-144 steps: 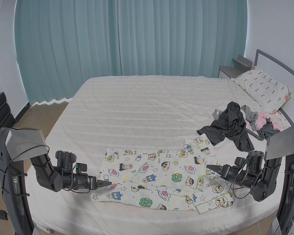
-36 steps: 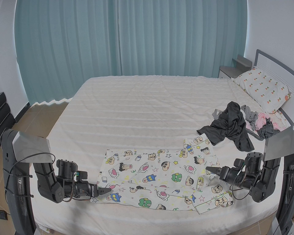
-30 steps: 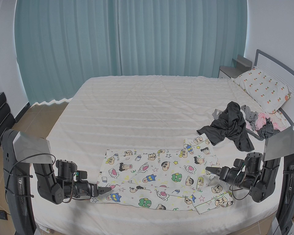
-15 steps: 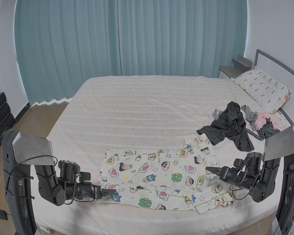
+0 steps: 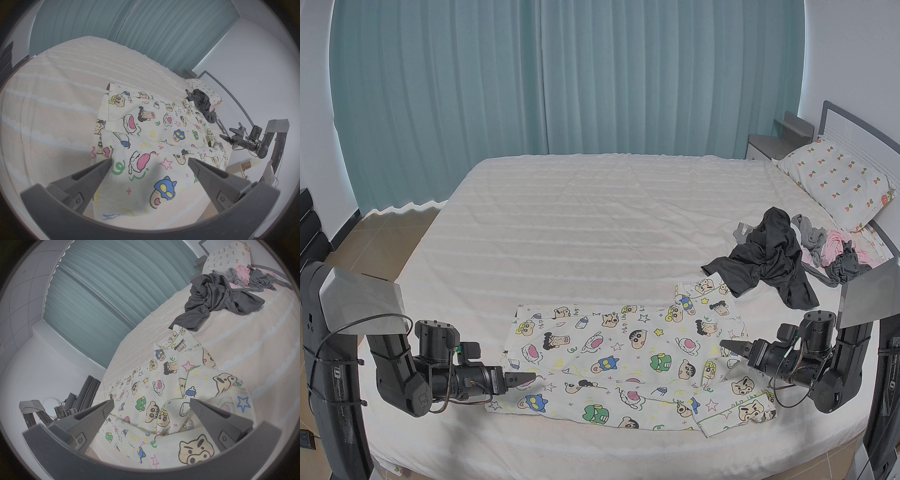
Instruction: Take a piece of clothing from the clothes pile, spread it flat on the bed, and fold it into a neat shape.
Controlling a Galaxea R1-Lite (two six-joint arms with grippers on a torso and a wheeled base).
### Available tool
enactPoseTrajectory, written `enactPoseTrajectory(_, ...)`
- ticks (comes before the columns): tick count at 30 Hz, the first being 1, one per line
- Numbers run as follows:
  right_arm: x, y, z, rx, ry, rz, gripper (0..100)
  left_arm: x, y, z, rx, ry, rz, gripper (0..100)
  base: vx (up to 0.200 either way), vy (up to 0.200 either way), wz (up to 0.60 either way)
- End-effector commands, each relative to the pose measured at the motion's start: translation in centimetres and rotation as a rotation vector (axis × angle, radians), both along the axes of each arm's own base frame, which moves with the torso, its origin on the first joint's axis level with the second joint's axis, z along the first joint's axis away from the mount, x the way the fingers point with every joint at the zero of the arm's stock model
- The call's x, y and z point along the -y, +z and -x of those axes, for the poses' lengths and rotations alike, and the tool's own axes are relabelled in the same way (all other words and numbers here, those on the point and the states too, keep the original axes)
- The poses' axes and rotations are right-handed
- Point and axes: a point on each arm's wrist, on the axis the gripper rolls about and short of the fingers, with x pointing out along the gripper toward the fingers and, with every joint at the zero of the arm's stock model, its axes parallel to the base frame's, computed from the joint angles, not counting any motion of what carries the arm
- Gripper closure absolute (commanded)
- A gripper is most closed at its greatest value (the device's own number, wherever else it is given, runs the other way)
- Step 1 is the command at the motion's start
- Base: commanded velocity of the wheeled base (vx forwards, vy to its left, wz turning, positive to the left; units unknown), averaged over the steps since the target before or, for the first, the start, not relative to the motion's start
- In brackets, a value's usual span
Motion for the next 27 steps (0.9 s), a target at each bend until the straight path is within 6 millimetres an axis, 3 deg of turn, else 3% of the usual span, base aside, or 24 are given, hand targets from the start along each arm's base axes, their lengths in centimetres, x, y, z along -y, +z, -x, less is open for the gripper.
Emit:
enactPoseTrajectory(1, 0.0, 0.1, -0.1, 0.013, 0.001, -0.002, 0, 0.2, -0.7, 0.4, -0.029, -0.031, 0.008, 0, 0.0, 0.0, 0.0)
enactPoseTrajectory(14, -0.1, 0.0, 0.0, 0.007, 0.004, -0.001, 0, -0.3, -2.0, 0.4, -0.013, -0.078, -0.056, 0, 0.0, 0.0, 0.0)
enactPoseTrajectory(15, -0.1, 0.0, 0.0, 0.009, 0.004, -0.001, 0, -0.3, -2.0, 0.4, -0.013, -0.076, -0.057, 100, 0.0, 0.0, 0.0)
enactPoseTrajectory(27, -0.2, -0.2, 0.0, 0.002, 0.009, 0.001, 0, -0.9, -1.7, 0.3, 0.001, -0.037, -0.075, 100, 0.0, 0.0, 0.0)
